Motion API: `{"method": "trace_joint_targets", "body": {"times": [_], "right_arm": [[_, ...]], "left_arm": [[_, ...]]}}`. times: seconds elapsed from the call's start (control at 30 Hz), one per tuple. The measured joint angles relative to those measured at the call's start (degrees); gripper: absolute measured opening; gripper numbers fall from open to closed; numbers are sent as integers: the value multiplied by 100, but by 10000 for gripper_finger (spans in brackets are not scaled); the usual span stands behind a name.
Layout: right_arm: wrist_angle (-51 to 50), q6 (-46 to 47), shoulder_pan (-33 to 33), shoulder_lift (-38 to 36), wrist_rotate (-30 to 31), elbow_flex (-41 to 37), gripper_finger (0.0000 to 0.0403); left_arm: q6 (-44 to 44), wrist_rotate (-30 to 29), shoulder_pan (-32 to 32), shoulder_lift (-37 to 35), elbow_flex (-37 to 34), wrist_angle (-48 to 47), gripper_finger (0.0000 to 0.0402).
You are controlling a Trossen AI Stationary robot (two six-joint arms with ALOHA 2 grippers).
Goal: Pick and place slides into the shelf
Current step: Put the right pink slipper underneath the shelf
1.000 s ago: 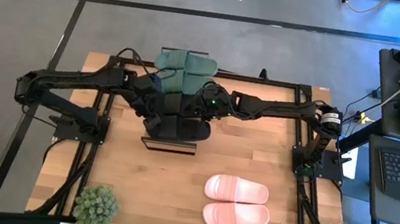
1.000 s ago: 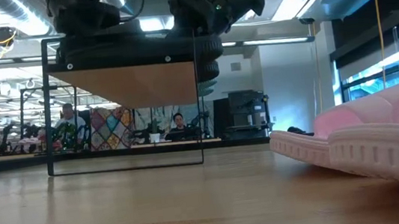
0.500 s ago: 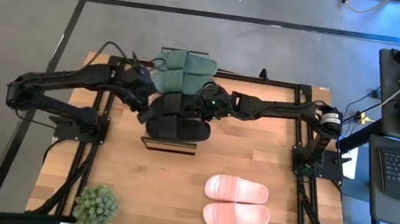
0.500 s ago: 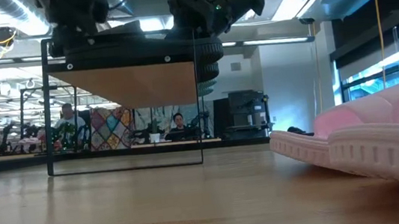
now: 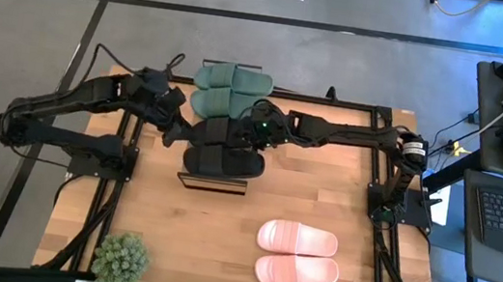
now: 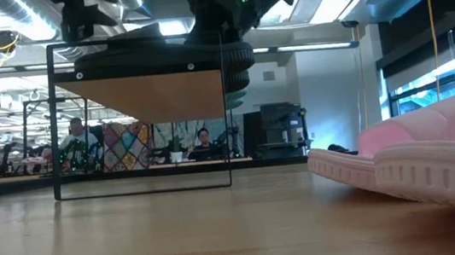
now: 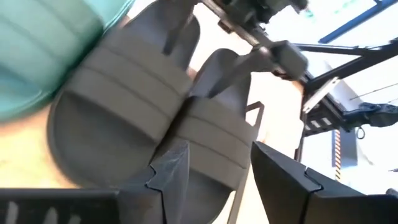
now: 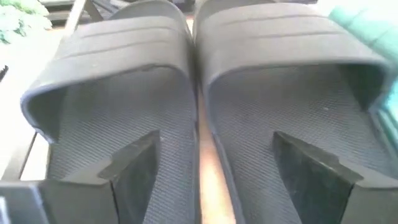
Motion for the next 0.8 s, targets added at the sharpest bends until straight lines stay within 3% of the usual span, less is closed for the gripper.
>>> {"method": "trace_joint_targets", "body": {"times": [0.47, 0.8], "right_arm": [[-2462, -4, 9, -269, 71, 1838, 306], [-3431, 2631, 393, -1071, -353, 1866, 306]], "left_arm": [[1036, -82, 283, -144, 9, 280, 165], [1983, -171, 515, -425, 11, 887, 165]]}}
